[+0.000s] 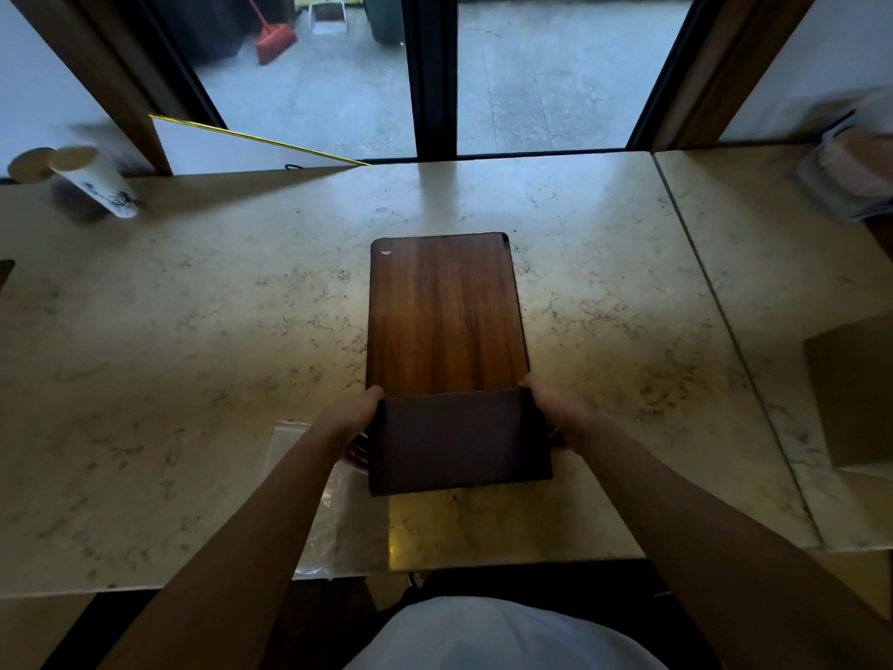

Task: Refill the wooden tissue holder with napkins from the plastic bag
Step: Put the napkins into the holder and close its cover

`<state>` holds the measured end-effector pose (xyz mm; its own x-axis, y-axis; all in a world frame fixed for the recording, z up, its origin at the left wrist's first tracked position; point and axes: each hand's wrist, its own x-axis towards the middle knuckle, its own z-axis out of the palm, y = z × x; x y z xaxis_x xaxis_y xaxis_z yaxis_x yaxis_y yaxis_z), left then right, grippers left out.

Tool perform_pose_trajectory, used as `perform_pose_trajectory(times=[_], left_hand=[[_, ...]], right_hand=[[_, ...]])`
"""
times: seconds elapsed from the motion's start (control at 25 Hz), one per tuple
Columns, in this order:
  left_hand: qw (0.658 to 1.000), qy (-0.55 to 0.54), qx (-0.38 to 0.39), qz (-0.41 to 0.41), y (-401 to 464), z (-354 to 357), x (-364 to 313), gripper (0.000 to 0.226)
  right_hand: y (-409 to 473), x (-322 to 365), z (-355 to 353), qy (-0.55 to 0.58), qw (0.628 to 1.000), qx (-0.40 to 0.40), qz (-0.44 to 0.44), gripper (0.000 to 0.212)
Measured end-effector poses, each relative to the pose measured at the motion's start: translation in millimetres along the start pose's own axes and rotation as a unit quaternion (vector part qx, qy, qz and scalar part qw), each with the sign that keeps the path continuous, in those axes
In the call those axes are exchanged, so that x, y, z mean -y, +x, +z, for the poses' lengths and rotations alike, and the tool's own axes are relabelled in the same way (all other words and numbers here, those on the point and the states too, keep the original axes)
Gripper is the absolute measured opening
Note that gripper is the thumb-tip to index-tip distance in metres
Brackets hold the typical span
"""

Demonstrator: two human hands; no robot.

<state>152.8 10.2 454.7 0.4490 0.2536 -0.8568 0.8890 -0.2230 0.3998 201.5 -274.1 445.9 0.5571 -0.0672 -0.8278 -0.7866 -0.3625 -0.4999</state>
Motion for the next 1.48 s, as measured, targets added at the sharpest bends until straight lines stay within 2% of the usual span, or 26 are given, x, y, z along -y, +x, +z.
perform_pose_trajectory(times=[0.24,0.36,0.44,0.56,0.64,0.76,1.0,1.2,1.48], left_hand=[[0.981,-0.156,0.007,0.111,-17.9,-19.2,-8.9,0.029],[0.958,-0.242,0.0,0.157,-19.5,-21.0,-5.3,0.025],[0.938,-0.296,-0.025,0.182,-18.2,-13.5,0.9,0.02],[0.908,-0.346,-0.098,0.217,-16.2,3.6,18.3,0.033],[0.903,-0.343,-0.104,0.236,-12.2,15.0,34.9,0.029],[0.895,-0.39,-0.084,0.199,-9.2,29.1,53.6,0.033],[0.919,-0.338,-0.072,0.191,-13.3,46.5,86.1,0.051],[0.934,-0.265,-0.087,0.224,-13.3,45.1,90.1,0.046],[0.938,-0.241,-0.09,0.231,-12.9,44.0,89.8,0.045]], right_hand=[[-16.1,11.9,-12.8,0.007,0.985,-0.117,-0.123,0.06],[-24.6,13.2,-8.1,0.038,0.976,-0.122,-0.174,0.062],[-28.6,7.3,-3.7,0.054,0.972,-0.127,-0.192,0.063],[-27.8,-14.0,3.9,0.104,0.967,-0.131,-0.19,0.065],[-24.7,-32.3,9.0,0.129,0.964,-0.148,-0.18,0.052],[-19.8,-57.3,10.0,0.152,0.958,-0.175,-0.169,0.02],[-16.9,-89.4,8.8,0.182,0.957,-0.139,-0.178,0.024],[-11.1,-99.4,8.3,0.185,0.959,-0.122,-0.178,0.023],[-6.9,-100.8,4.3,0.152,0.965,-0.117,-0.179,0.024]])
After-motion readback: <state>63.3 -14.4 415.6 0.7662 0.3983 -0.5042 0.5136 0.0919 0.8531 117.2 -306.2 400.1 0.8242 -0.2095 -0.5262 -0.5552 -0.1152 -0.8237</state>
